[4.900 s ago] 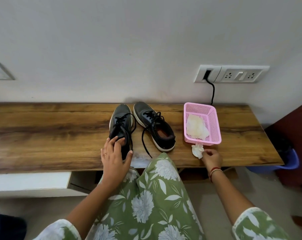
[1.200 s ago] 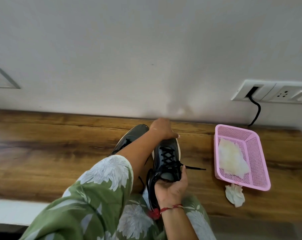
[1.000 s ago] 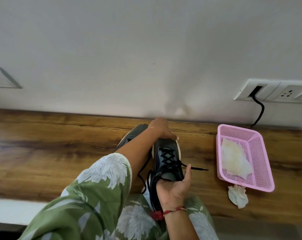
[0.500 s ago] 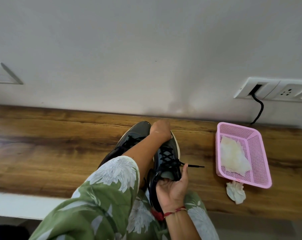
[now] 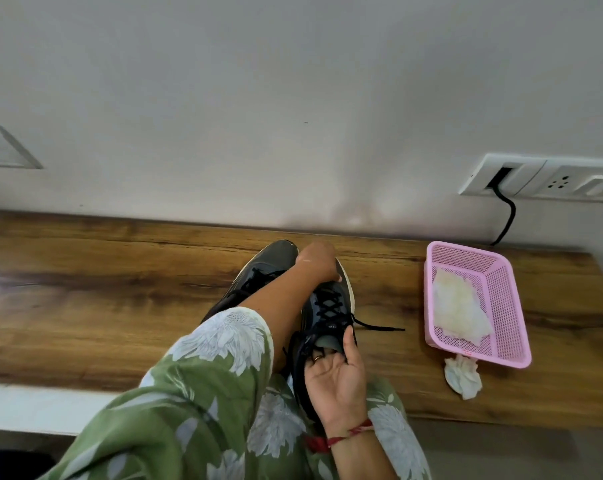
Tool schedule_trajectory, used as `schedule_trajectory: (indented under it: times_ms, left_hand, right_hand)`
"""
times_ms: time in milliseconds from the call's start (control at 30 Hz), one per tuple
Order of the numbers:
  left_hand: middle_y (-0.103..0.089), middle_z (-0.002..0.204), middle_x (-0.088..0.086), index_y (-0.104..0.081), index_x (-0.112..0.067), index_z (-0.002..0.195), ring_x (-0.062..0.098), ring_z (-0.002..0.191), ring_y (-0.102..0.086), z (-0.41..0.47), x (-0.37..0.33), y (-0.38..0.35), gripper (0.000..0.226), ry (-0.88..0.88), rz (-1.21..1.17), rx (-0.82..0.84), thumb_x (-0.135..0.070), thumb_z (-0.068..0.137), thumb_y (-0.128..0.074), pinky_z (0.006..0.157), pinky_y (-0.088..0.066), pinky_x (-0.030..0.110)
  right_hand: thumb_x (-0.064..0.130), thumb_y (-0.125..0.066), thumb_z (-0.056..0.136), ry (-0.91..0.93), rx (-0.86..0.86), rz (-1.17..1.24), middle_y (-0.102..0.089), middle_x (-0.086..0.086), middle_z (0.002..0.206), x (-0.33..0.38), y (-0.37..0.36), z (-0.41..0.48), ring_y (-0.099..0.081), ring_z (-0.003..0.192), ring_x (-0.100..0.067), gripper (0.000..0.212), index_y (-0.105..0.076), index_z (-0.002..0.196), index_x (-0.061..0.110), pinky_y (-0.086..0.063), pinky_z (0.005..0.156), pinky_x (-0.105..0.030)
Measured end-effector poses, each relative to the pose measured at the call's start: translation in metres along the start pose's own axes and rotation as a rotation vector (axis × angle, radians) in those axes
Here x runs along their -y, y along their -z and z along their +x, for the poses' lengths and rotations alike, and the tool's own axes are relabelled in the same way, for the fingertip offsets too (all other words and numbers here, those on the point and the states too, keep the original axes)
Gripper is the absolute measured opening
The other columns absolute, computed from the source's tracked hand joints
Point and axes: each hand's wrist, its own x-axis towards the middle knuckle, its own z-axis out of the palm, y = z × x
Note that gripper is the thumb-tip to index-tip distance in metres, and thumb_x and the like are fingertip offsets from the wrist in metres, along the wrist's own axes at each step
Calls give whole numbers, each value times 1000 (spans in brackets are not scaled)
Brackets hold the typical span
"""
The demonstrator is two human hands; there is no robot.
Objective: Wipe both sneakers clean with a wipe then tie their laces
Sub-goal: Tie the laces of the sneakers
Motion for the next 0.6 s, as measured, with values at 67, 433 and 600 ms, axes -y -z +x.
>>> schedule_trajectory:
  times_ms: [67, 433, 600]
  left_hand:
    - [-61, 119, 11, -58, -3, 115, 28, 109, -59, 1, -3, -3, 43, -4, 16, 10, -32, 86, -69, 86, -50, 35]
    - [-29, 150, 25, -19, 0, 147, 37, 137, -32, -11, 8, -4, 69, 96, -229, 113, -36, 97, -50, 110, -31, 42]
    - [-39, 146, 19, -24, -5, 148, 33, 133, -39, -48, 18, 6, 59, 21, -495, -60, -29, 99, -46, 105, -35, 37]
  right_hand:
    - [29, -58, 84, 11, 26, 12, -63, -16, 115, -1, 2, -2, -62, 104, -25, 48, -56, 125, 3, -34, 108, -43]
    - [46, -57, 80, -2, 50, -308, -58, -13, 111, 6, -1, -17, -56, 105, -24, 63, -51, 126, 3, -36, 104, -36]
    - [54, -47, 83, 145, 140, -1138, -46, -10, 139, 14, -3, -42, -50, 116, -15, 62, -47, 130, 13, -35, 101, -27]
